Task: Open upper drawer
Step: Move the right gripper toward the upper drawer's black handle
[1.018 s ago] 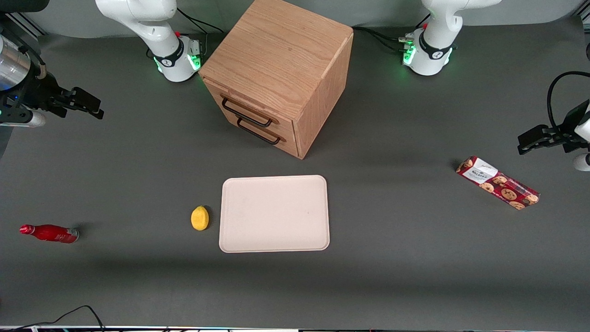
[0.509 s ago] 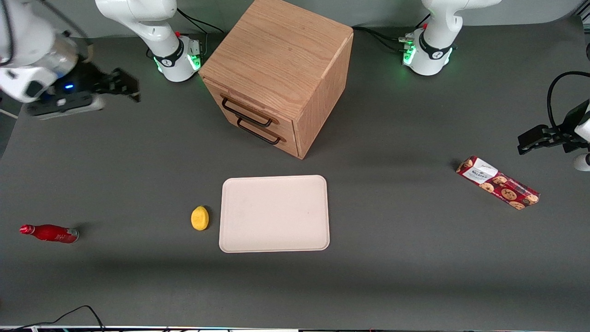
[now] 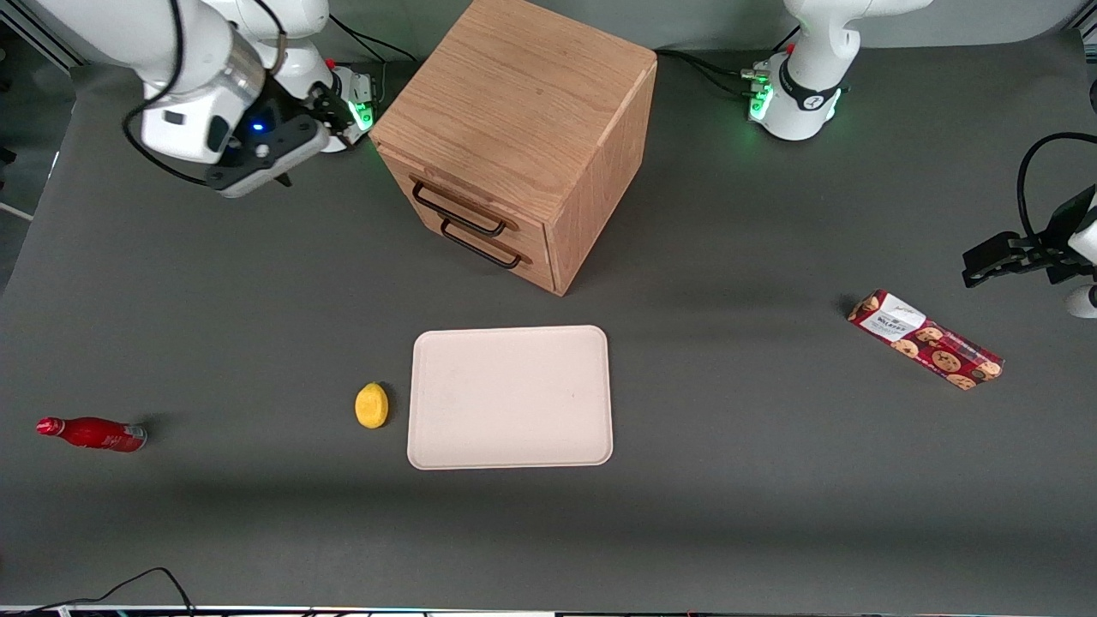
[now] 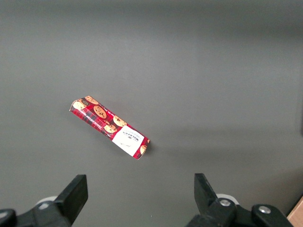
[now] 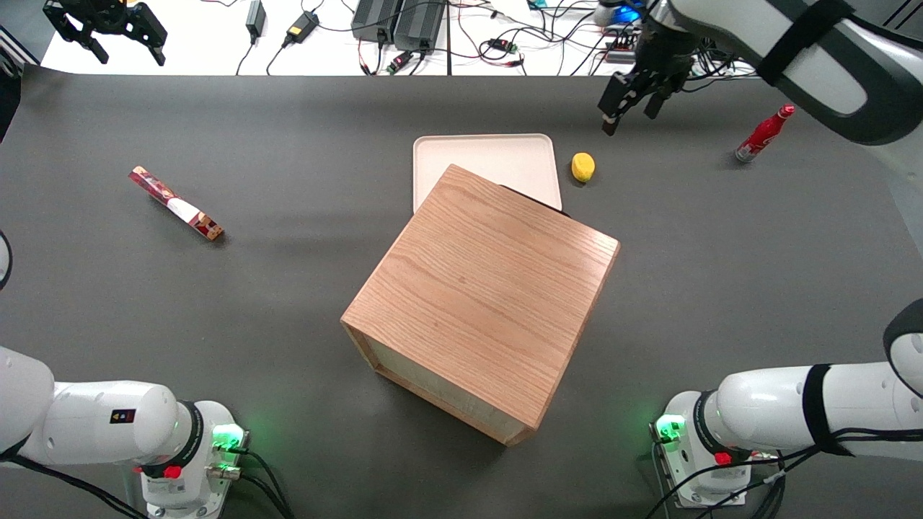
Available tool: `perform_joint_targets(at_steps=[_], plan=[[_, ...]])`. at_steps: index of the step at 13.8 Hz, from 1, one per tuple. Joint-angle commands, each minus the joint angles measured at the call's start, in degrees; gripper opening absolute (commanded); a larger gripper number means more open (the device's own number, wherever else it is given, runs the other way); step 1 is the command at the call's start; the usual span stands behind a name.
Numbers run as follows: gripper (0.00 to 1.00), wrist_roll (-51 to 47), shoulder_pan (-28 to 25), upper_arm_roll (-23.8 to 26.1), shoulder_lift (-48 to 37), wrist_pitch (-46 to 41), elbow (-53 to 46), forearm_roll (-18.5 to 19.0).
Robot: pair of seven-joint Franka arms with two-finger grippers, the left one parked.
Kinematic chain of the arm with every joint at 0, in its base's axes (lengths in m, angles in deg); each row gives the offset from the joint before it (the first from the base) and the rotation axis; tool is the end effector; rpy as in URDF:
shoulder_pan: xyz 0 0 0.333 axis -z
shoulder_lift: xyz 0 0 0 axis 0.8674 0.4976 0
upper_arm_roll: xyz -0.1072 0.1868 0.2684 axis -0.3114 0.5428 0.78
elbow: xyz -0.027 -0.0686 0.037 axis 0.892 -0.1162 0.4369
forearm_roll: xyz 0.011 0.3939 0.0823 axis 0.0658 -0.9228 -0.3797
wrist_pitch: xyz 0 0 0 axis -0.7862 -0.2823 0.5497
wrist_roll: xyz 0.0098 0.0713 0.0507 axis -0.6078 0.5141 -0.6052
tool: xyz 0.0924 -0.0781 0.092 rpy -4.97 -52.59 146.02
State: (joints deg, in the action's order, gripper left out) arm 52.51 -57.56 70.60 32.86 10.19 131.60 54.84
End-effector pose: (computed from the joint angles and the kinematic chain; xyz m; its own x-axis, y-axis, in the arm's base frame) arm 0.4548 0.2417 0.5964 0.8653 0.4872 -0.1182 0.4718 -0.8711 -0.1361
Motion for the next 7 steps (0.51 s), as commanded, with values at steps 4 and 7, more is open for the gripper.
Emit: perform_joint_targets(at_steps=[4,7], plan=[[1.0,1.5,0.0,7.3,11.0,3.2,-3.4,-1.4],[1.0,1.8,-0.1,9.4,17.5,7.4,-3.0,-1.4]])
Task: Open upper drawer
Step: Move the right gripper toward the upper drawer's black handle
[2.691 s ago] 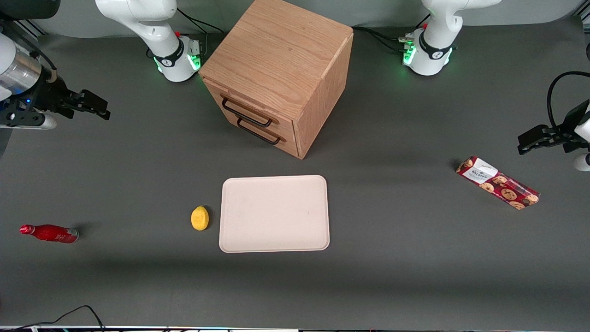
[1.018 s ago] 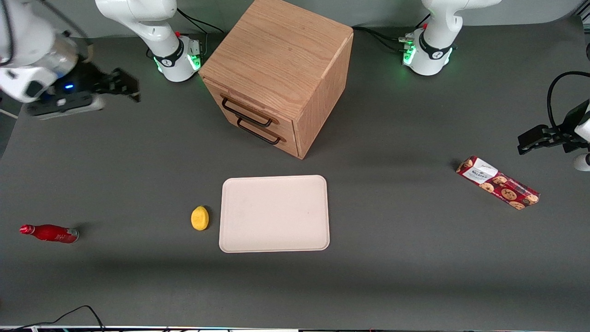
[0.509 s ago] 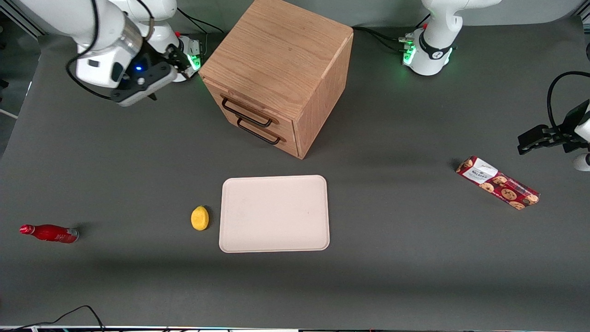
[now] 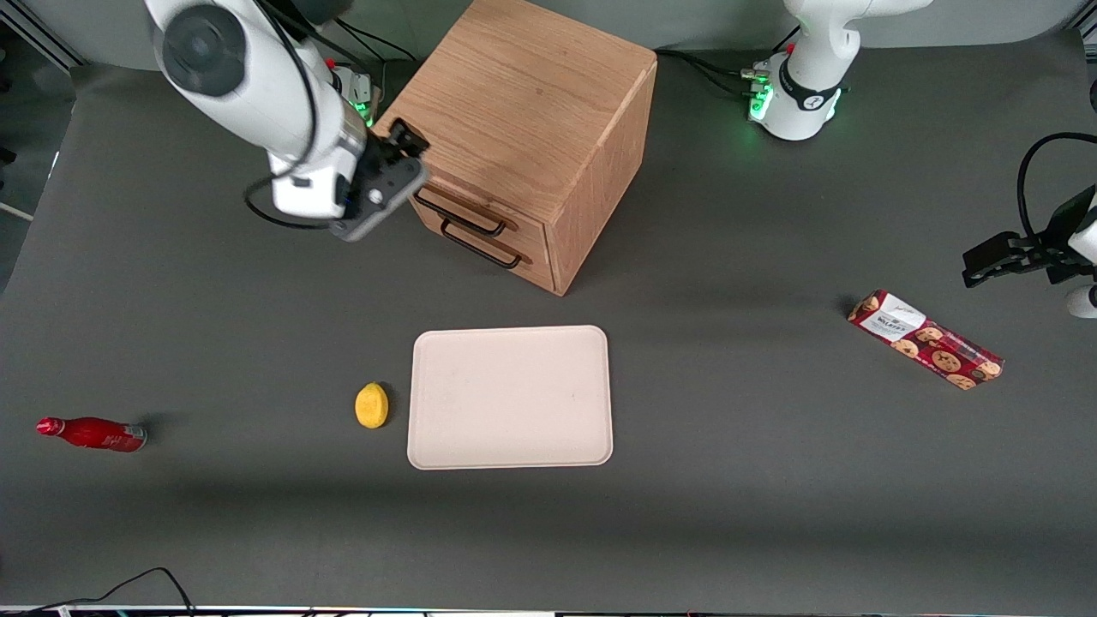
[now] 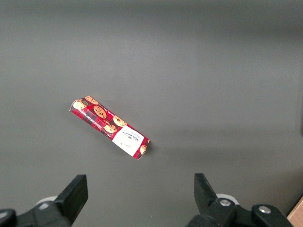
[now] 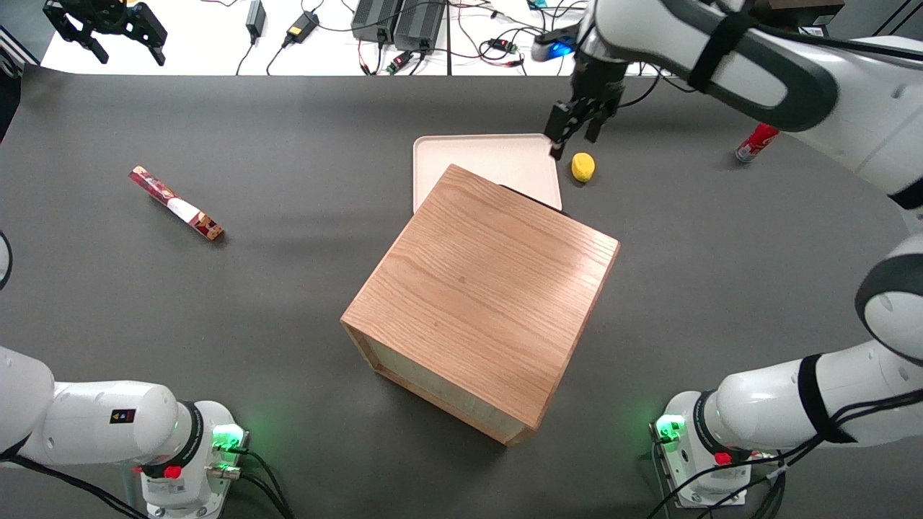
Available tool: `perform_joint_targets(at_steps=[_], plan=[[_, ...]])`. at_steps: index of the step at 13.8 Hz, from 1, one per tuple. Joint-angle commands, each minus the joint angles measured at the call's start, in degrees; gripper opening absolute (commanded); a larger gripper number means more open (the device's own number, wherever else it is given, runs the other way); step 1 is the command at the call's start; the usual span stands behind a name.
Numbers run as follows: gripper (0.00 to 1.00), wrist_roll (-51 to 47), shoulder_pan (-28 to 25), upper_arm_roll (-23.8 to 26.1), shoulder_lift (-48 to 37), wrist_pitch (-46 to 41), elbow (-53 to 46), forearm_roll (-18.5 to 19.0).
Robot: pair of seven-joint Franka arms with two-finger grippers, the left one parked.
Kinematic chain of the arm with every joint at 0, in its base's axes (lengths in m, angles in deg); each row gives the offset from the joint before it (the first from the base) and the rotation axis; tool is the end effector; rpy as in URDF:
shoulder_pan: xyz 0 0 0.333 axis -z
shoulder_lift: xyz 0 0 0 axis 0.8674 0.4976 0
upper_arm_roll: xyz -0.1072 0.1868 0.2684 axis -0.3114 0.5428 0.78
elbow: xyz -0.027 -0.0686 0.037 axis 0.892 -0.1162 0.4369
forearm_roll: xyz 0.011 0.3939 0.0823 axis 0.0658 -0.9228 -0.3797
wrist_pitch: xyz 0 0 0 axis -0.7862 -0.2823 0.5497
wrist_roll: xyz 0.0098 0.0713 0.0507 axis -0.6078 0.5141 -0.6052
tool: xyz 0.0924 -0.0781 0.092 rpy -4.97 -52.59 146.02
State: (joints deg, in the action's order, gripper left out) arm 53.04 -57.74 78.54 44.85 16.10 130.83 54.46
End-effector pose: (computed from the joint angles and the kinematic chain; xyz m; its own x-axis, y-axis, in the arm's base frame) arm 0.4785 0.3144 0.5138 0.7773 0.6058 -0.1695 0.5607 -0.7894 -0.2499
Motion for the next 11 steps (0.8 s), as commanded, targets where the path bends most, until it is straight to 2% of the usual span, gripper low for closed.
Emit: perform_joint_targets(at_steps=[1,5,7,11], plan=[[1.0,1.6,0.0,1.8,6.9,2.6,-2.0,-0.9],[1.0,2.0,-0.7,2.6,10.8,5.0,-1.6,-0.1],[1.0,5.7,-0.6,2.6,10.9,8.7,1.3,0.0],[1.0,9.5,0.3,2.5,10.7,10.2,3.7,0.1]])
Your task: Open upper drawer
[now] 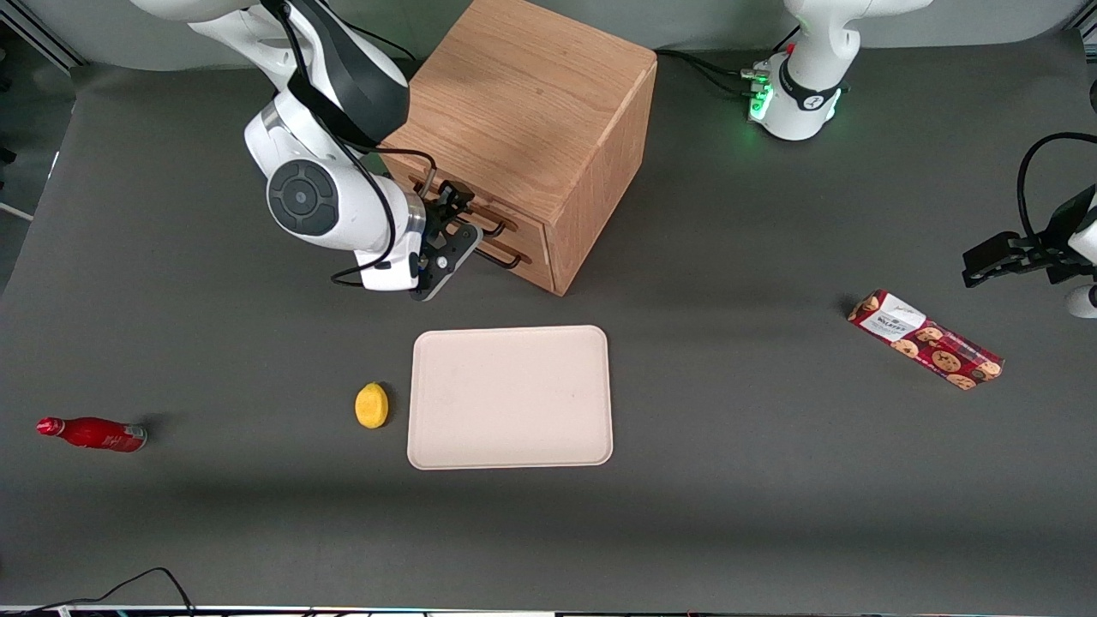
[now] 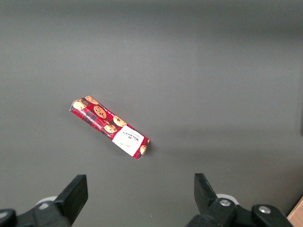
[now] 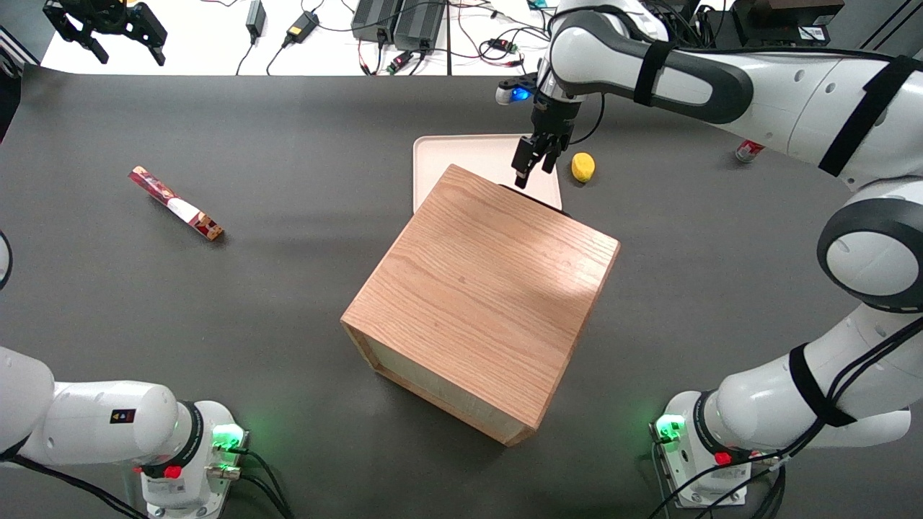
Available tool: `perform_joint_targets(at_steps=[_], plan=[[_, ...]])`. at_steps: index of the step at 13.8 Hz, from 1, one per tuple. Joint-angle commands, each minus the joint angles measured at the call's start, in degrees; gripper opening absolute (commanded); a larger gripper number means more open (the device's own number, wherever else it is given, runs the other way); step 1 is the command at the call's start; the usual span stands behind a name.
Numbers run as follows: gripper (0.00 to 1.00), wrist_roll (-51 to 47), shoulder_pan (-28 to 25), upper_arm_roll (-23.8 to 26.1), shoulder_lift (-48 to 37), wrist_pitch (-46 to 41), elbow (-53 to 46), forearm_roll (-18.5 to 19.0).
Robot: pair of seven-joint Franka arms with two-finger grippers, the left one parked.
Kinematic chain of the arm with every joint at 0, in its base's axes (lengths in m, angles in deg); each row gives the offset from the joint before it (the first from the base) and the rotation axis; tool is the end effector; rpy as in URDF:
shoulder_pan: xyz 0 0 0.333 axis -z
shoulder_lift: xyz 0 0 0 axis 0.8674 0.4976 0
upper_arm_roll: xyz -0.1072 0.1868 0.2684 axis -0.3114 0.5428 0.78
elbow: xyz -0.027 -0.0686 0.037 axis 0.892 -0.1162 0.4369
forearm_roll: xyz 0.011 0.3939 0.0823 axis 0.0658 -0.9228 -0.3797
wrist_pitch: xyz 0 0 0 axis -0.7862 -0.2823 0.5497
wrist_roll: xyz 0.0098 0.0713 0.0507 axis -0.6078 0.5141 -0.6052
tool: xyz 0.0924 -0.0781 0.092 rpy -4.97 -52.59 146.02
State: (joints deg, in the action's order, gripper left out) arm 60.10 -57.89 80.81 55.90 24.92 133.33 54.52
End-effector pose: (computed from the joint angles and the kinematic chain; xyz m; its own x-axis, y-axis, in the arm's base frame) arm 0.5052 0.3408 0.4119 0.6853 0.7102 -0.1613 0.6220 -0.6860 -0.3775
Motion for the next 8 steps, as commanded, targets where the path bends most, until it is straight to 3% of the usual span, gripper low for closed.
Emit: perform_joint_targets(at_steps=[1,8], plan=[[1.0,2.6,0.5,0.2,-0.8,2.9,2.7,0.0],[1.0,2.8,1.1,0.3,-2.7,6.7,7.6,0.0]])
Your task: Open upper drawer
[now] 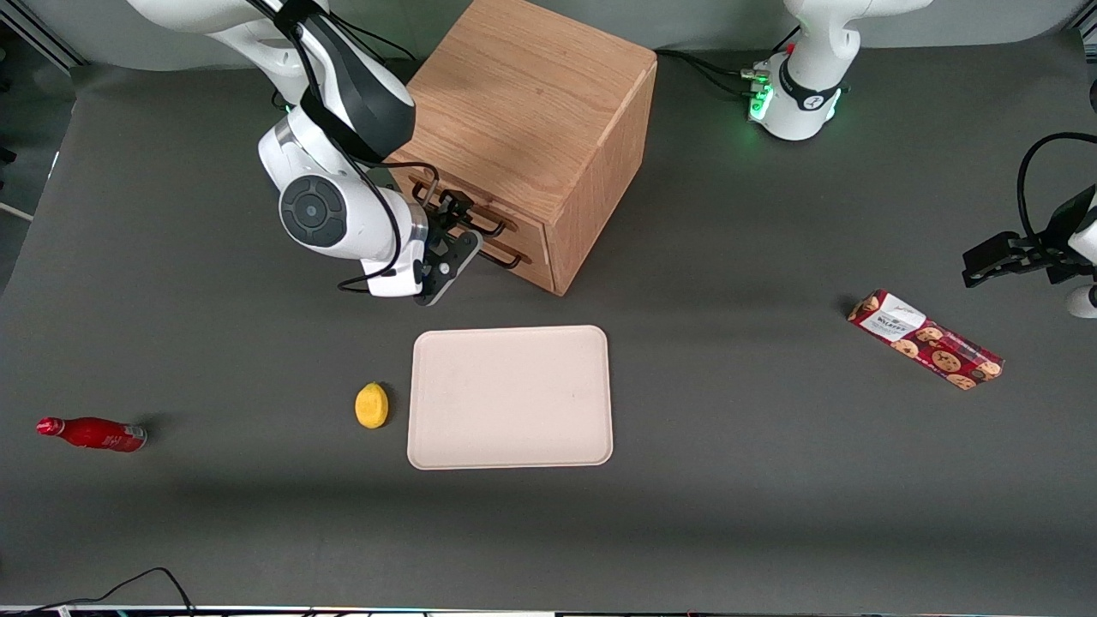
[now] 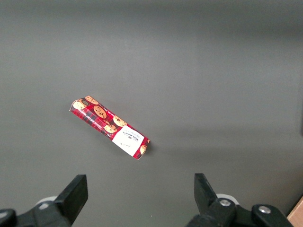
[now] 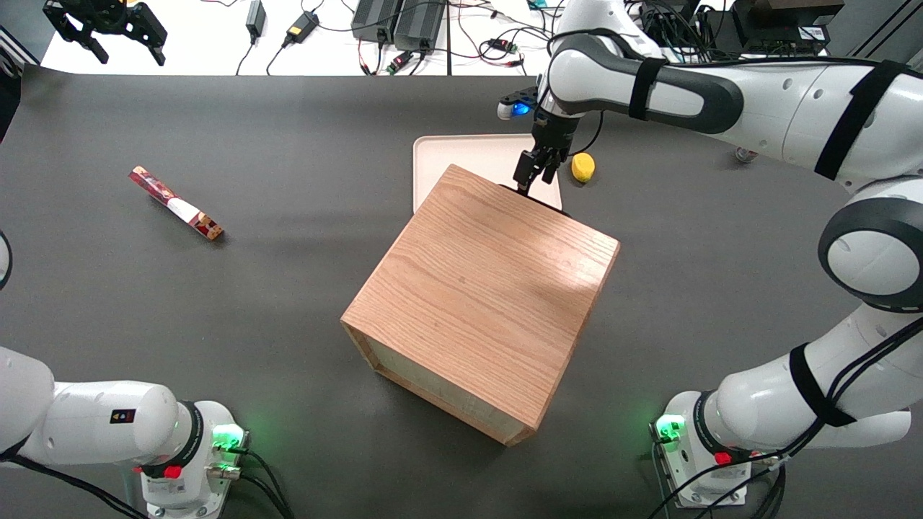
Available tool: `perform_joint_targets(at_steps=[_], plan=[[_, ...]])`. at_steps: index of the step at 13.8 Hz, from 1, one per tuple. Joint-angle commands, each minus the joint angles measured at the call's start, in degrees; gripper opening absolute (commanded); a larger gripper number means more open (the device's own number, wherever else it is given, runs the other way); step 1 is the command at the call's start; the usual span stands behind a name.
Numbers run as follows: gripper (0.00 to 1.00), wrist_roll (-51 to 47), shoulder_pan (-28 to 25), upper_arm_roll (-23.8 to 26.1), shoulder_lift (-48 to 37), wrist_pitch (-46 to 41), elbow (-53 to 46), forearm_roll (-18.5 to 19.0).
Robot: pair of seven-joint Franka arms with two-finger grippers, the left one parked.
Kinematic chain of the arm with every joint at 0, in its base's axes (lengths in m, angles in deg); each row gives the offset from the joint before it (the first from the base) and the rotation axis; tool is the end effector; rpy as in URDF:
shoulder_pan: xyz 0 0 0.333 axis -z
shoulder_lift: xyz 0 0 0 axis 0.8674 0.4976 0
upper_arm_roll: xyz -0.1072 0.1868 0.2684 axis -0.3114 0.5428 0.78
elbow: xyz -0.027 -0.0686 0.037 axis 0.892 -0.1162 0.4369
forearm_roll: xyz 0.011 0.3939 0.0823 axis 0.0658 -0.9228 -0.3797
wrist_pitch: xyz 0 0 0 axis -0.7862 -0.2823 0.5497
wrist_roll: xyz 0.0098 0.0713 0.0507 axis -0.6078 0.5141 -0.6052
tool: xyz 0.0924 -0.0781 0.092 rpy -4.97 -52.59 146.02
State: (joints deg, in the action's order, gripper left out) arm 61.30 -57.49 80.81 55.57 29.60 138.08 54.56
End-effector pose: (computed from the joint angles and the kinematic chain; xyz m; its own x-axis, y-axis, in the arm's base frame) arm 0.4988 0.3367 0.3821 0.6867 0.7101 -0.1557 0.6253 -0.6861 -0.3718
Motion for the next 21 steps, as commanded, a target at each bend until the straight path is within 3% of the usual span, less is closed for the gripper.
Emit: perform_joint_targets(at_steps=[1,7,15,21], plan=[[1.0,1.6,0.7,0.3,-2.5,3.2,3.8,0.0],[1.0,5.7,1.5,-0.7,-2.1,5.0,3.4,0.2],[1.0,5.6,1.8,-2.4,4.4,5.0,-4.2,6.0],[1.0,8.5,1.8,-4.6,6.6,5.0,-6.6,7.9]])
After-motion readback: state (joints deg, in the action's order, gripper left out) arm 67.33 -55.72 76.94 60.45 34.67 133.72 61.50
